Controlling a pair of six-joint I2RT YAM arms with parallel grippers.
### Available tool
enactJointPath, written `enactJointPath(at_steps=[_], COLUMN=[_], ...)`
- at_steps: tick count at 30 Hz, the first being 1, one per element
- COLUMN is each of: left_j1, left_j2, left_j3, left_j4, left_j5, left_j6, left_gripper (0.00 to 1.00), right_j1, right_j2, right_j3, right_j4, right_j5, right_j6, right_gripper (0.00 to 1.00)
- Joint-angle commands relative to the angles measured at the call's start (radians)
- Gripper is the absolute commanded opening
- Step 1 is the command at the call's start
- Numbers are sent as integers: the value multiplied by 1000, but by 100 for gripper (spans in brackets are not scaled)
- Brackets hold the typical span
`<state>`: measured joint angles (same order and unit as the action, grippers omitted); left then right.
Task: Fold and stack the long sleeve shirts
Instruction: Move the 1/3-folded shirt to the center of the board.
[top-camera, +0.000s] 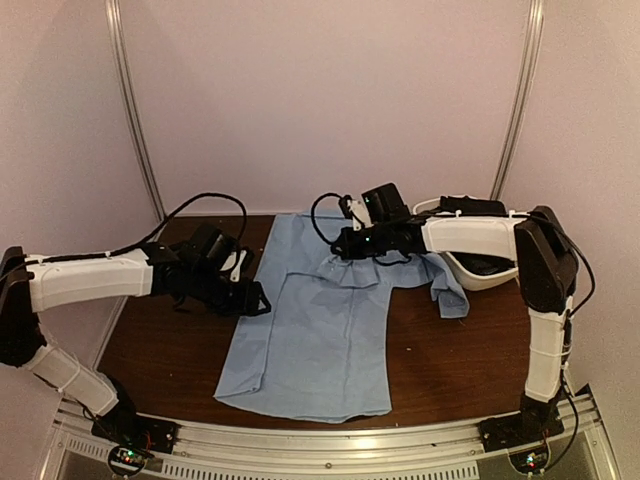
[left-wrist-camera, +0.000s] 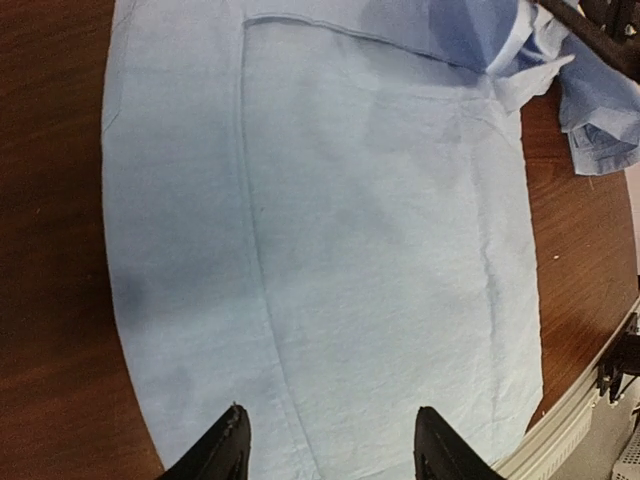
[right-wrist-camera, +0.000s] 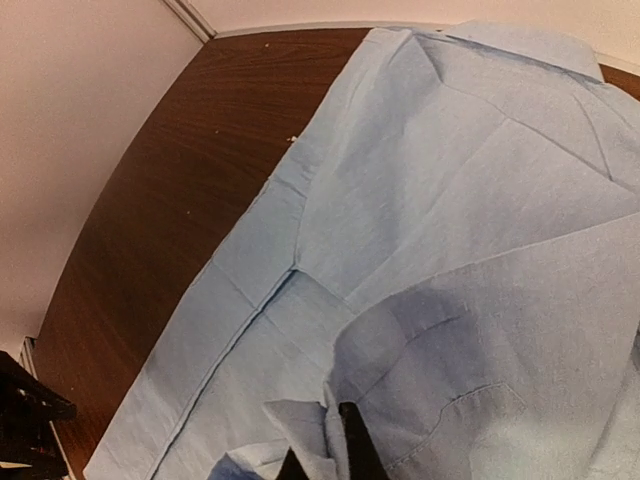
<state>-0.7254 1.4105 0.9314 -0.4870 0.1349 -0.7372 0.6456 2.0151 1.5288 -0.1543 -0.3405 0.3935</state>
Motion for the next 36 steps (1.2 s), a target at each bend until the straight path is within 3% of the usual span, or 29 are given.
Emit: enactJointPath(at_steps=[1,8,17,20,28,31,36], left_j1=[3,3,4,3,1,0,-5], left_j2=[47,89,146,172,180,154,114], left_j3=[39,-7,-35,-24,-34,-49,-75], left_j4=[247,466,555,566,528,508,419], left_j5=[58,149,139,160,143,121,67], left_j6=[74,-4,-36,-41,-77,-105,-171], left_gripper=[58,58,55,47,8,0,0], right_j1=[69,147,183,188,189,190,189], right_j2=[-24,5,61,69,72,77,54], right_j3=[-7,-2,24,26,40,50,51], right_j4=[27,102,120,122,122,125,125], right_j5=[-73,-160,-182,-184,-176,-181,-140], right_j6=[41,112,137,143,143,144,129], right_gripper=[0,0,0,0,3,10,38])
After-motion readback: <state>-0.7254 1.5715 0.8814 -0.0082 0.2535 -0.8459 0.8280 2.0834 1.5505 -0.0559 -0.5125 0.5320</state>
